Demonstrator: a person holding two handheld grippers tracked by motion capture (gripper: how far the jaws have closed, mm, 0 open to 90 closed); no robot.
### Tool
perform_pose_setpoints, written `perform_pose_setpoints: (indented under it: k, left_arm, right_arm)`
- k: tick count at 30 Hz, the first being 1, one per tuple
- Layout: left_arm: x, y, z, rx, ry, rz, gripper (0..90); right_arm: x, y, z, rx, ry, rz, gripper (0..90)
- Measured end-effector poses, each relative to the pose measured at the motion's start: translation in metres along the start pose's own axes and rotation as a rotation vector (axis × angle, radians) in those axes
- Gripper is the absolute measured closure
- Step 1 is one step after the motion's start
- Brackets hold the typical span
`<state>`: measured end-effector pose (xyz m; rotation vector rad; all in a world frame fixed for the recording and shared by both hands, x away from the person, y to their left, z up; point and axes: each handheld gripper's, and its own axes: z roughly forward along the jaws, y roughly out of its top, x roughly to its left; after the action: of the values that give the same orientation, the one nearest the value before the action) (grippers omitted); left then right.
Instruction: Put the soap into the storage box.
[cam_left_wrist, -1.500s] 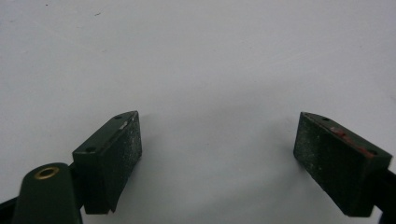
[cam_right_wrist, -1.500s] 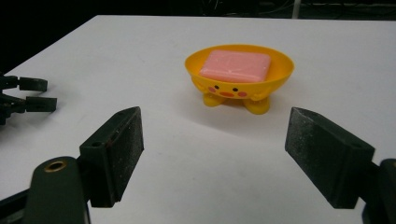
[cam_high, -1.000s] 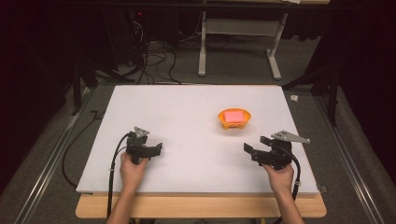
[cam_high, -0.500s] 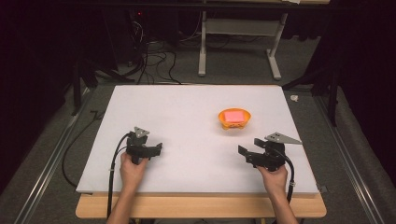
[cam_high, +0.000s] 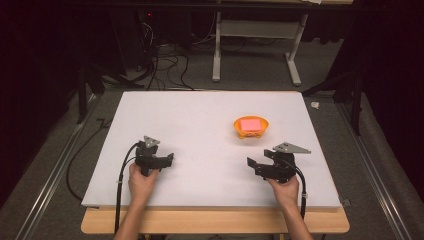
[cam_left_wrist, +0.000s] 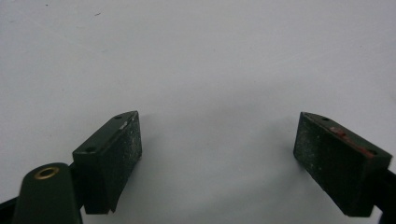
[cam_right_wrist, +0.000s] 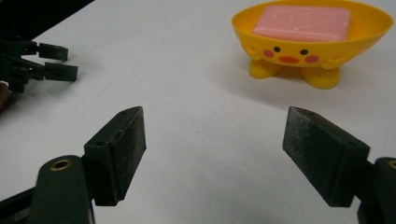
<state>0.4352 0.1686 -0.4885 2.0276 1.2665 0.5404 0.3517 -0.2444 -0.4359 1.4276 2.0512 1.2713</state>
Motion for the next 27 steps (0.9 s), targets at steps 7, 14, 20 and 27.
perform_pose_setpoints:
  k: [7, 14, 20, 27]
  left_arm:
    - [0.000, 0.000, 0.000, 0.000, 0.000, 0.000, 15.9]
    - [0.000, 0.000, 0.000, 0.000, 0.000, 0.000, 15.9]
    - [0.000, 0.000, 0.000, 0.000, 0.000, 0.000, 15.9]
    - [0.000, 0.000, 0.000, 0.000, 0.000, 0.000, 15.9]
  right_arm:
    - [-0.002, -0.004, 0.008, 0.029, -0.016, -0.002, 23.1]
    - [-0.007, -0.008, 0.016, 0.044, -0.026, 0.005, 23.7]
    - [-0.009, -0.011, 0.024, 0.068, -0.052, -0.006, 24.3]
    - [-0.012, -0.014, 0.030, 0.084, -0.077, -0.017, 24.7]
